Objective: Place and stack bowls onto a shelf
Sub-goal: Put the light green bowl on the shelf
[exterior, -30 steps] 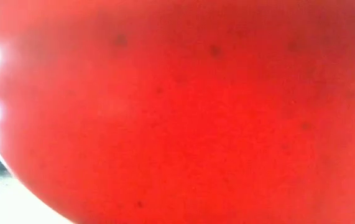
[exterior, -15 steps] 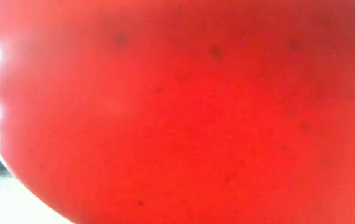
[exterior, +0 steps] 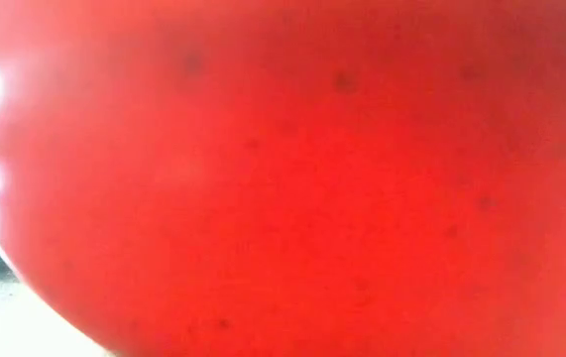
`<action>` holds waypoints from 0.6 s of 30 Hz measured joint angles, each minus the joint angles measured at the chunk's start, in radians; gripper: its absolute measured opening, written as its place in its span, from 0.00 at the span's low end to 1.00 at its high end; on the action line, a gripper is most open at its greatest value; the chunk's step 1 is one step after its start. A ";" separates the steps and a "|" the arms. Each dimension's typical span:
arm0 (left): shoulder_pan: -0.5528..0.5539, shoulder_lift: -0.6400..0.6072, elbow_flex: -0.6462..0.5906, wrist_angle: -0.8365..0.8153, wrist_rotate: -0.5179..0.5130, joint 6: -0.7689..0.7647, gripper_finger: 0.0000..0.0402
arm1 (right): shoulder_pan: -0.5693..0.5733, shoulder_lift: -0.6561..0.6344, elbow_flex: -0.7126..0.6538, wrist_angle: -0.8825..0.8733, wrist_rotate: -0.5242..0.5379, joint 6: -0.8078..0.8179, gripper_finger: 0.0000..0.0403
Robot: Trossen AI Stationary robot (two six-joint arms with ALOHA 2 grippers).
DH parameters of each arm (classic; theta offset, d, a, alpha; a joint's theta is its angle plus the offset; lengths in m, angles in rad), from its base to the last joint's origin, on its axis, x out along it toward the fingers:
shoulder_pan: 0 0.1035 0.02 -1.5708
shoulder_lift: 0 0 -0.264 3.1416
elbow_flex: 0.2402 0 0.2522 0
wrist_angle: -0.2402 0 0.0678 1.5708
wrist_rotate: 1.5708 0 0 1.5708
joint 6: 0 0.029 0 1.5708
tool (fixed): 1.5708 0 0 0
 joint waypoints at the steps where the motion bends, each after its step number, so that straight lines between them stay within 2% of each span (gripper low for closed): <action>1: -0.003 -0.015 0.000 -0.003 -0.007 0.000 0.00 | 0.000 0.000 0.000 0.000 0.000 0.000 0.32; 7: -0.012 -0.042 -0.002 -0.034 -0.015 0.000 0.00 | 0.000 0.000 0.000 0.000 0.000 0.000 0.32; 18: -0.038 -0.080 0.068 -0.004 -0.125 0.085 0.00 | 0.000 0.000 0.000 0.000 0.000 0.000 0.32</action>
